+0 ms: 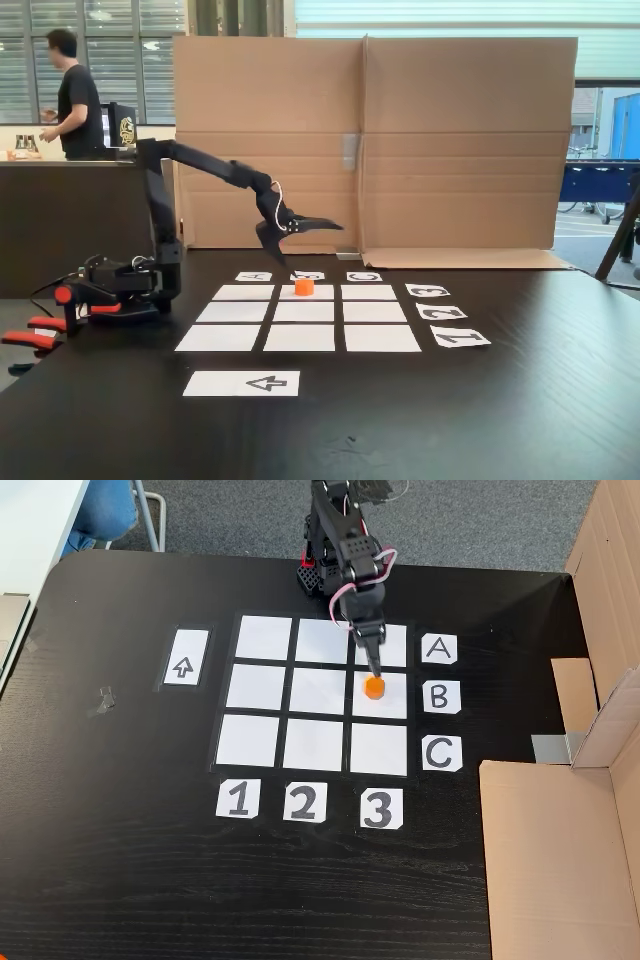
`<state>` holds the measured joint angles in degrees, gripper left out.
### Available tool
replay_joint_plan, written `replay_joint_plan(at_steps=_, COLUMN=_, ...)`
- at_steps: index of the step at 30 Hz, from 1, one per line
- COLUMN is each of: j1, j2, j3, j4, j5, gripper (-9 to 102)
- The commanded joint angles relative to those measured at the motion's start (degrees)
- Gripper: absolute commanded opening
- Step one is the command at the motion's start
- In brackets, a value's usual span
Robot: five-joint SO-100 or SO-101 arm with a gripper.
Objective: Pick up the round, orange token and place it in the grid on square B3.
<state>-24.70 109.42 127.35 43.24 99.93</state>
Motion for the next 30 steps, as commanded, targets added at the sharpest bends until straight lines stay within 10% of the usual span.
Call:
replay_joint_plan(at_steps=1, j1=3.8, j2=16.6, j3=8.8, j4=-3.4, j5=-2.6, gripper=68)
replay_joint_plan(at_steps=14, j1=48.2, j2=77.4, j3=33.7, j4=-1.3, j5=-12.7, gripper=63)
replay_joint_plan(at_steps=21, j1=79.8, j2=81.5, j3=36.1, j4=0.6, j5=-13.7, gripper=60)
replay_joint_plan(at_steps=28, j1=110.6, j2=81.5, j3=41.1, j4=-4.7, j5=-13.5, gripper=-1)
replay_joint_plan(at_steps=30, j1=116.3, j2=81.5, j3=42.9, j4=-4.2, j5=-13.6, gripper=-1)
